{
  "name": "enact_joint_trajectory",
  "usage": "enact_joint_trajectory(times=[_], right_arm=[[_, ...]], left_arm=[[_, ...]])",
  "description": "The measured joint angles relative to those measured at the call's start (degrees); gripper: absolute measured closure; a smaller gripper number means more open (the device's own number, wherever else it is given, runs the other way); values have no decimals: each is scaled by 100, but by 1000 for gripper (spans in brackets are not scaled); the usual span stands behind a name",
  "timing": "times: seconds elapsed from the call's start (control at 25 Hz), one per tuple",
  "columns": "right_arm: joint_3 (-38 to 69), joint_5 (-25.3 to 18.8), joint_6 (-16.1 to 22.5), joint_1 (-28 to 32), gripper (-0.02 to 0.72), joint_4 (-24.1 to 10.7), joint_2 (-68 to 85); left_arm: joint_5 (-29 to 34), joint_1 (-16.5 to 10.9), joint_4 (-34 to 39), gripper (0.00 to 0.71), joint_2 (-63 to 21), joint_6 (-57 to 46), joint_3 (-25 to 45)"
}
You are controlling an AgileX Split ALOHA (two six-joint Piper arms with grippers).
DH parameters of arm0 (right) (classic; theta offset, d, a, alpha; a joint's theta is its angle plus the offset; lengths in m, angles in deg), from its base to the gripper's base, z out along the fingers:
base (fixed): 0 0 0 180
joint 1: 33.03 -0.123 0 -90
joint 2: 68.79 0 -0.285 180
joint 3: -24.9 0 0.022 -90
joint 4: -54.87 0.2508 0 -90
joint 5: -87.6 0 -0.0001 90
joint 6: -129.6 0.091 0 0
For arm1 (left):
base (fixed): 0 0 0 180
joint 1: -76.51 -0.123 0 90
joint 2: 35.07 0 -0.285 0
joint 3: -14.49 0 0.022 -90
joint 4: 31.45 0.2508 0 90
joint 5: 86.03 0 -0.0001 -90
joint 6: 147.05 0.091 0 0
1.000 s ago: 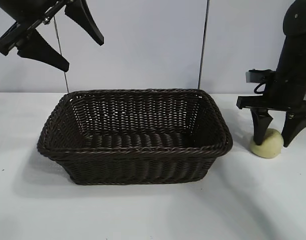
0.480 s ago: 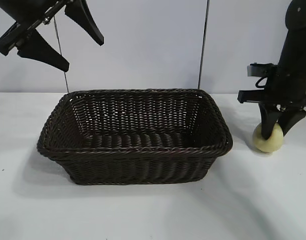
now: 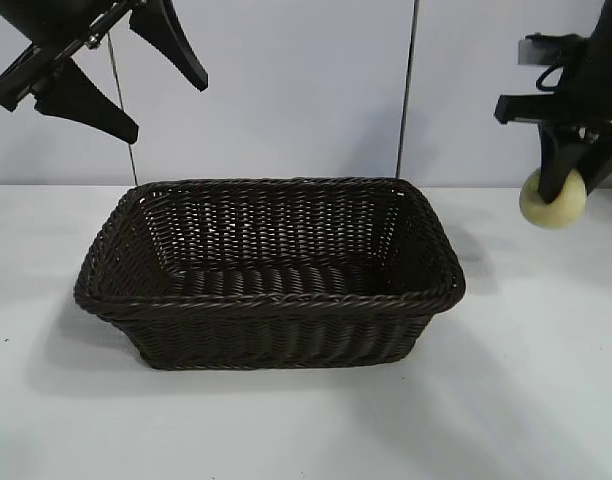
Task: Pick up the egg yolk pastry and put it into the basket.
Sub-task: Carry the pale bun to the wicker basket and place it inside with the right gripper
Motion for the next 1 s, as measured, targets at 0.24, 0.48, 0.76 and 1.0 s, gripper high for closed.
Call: enact_joint_trajectory(times=[0.24, 0.48, 0.76, 1.0], right_arm=[[0, -61, -279, -15, 506, 833, 81], [0, -7, -412, -507, 506, 1030, 77], [0, 272, -410, -1476, 506, 1049, 51], [0, 482, -324, -2216, 506, 1054, -339]], left_arm=[[0, 0, 0, 175, 0, 0, 0], [0, 0, 0, 175, 0, 0, 0], [0, 0, 0, 175, 0, 0, 0], [0, 0, 0, 175, 0, 0, 0]])
